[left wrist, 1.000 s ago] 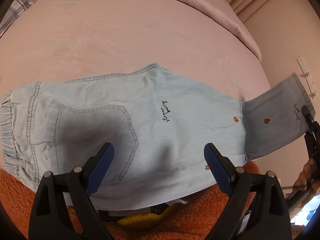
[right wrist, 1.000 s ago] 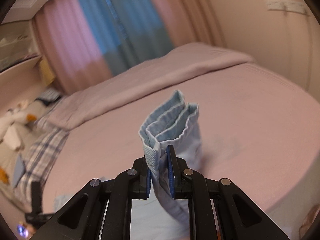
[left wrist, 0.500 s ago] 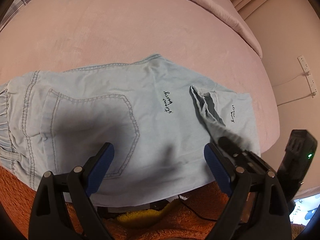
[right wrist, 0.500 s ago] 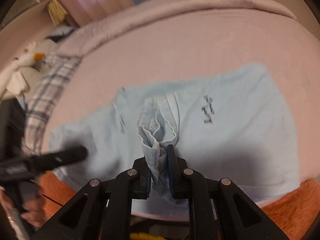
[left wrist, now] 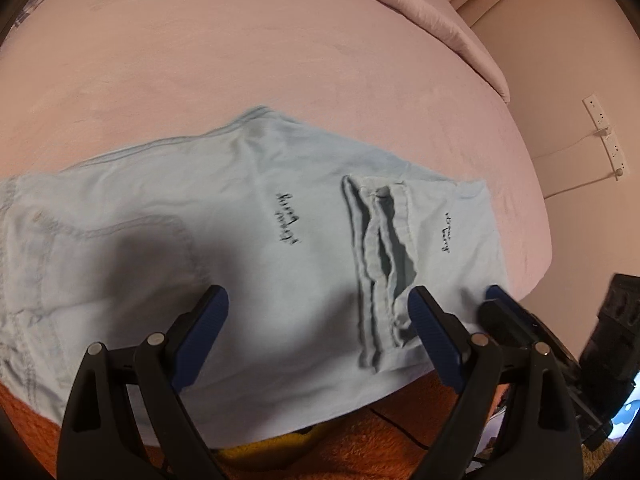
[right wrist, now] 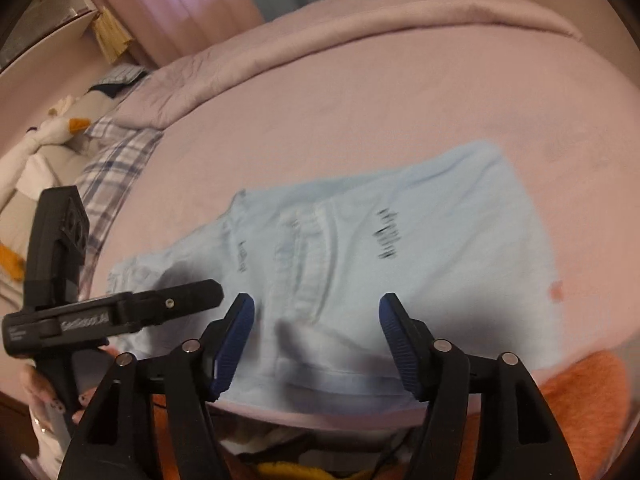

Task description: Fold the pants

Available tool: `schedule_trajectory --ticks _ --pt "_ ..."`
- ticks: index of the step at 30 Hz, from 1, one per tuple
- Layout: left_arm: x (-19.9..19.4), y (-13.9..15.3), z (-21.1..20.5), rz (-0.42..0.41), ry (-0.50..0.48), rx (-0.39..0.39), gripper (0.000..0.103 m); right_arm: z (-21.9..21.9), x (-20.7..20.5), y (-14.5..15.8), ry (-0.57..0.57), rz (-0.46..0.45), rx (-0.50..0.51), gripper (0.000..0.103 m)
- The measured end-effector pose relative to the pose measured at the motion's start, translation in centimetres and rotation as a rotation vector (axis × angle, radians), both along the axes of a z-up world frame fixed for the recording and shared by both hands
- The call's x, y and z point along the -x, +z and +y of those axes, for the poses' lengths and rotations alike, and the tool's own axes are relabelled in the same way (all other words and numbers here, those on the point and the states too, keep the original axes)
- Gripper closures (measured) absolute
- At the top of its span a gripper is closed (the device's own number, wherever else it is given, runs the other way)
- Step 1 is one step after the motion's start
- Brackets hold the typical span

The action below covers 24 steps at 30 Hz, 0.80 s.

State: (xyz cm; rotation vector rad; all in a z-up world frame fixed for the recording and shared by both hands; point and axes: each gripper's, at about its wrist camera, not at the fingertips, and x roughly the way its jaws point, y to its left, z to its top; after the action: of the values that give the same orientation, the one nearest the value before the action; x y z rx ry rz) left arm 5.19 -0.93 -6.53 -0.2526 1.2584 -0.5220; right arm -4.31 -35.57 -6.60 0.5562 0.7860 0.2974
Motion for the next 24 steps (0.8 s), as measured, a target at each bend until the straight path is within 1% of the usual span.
schedule_trajectory --ticks 2,4,6,8,10,12,13,14,15,16,17,18,20,21,22,23,24 --pt "-0.4 -0.5 -1.4 0.019 -0.039 0.003 0.012 -1.3 0.5 0.1 -0.078 0.009 0.027 0.038" --pt "-0.7 -0.8 -2.9 0.021 -0.069 0.013 0.013 -2.3 0.5 -0.1 -0.138 0.014 0.037 0.038" --pt "-1.0 -1.0 -4.3 0.022 -0.100 0.022 0.016 -3.8 0.4 -0.7 -0.211 0.039 0.034 0.038" --pt "-1.4 -1.5 -5.8 0.043 -0.125 0.029 0.018 -4.9 0.1 -1.3 -0.280 0.063 0.037 0.038" --pt "-1.7 -1.9 -6.8 0.059 -0.134 0.047 0.019 -5.8 0.1 -1.9 -0.320 0.083 0.045 0.038" --pt "-2.0 -2.1 -7.6 0.066 -0.141 0.064 0.023 -6.2 -0.2 -2.5 -0.348 0.108 0.045 0.038" --pt "-2.0 -2.2 -7.9 0.067 -0.138 0.066 0.029 -6.5 -0.2 -2.9 -0.358 0.116 0.037 0.038" --pt "-2.1 -2.3 -8.1 0.071 -0.138 0.075 0.038 -6.6 -0.1 -3.1 -0.363 0.121 0.033 0.038" --pt "-2.1 -2.5 -8.4 0.080 -0.146 0.088 0.045 -6.7 -0.1 -3.5 -0.368 0.129 0.030 0.038" --pt "-1.9 -2.7 -8.6 0.088 -0.151 0.096 0.058 -6.6 -0.2 -3.6 -0.371 0.133 0.029 0.038" --pt "-1.8 -3.0 -8.8 0.104 -0.161 0.115 0.073 -6.6 -0.3 -3.9 -0.374 0.139 0.028 0.038" --pt "-1.7 -3.4 -9.0 0.124 -0.167 0.133 0.078 -6.5 -0.4 -3.9 -0.375 0.142 0.026 0.038" --pt "-1.5 -3.9 -8.6 0.136 -0.152 0.131 0.095 -7.1 -0.2 -4.1 -0.372 0.152 0.020 0.038" --pt "-1.6 -4.0 -8.2 0.145 -0.134 0.135 0.095 -7.2 -0.3 -4.1 -0.370 0.157 0.019 0.038" --pt "-1.9 -4.1 -7.4 0.165 -0.109 0.168 0.096 -7.6 -0.1 -3.9 -0.370 0.158 0.017 0.038" --pt "-2.1 -4.0 -6.7 0.168 -0.087 0.178 0.096 -7.6 0.0 -3.8 -0.368 0.156 0.017 0.038" --pt "-2.3 -3.7 -5.8 0.154 -0.061 0.170 0.096 -7.6 0.0 -3.5 -0.366 0.151 0.020 0.038"
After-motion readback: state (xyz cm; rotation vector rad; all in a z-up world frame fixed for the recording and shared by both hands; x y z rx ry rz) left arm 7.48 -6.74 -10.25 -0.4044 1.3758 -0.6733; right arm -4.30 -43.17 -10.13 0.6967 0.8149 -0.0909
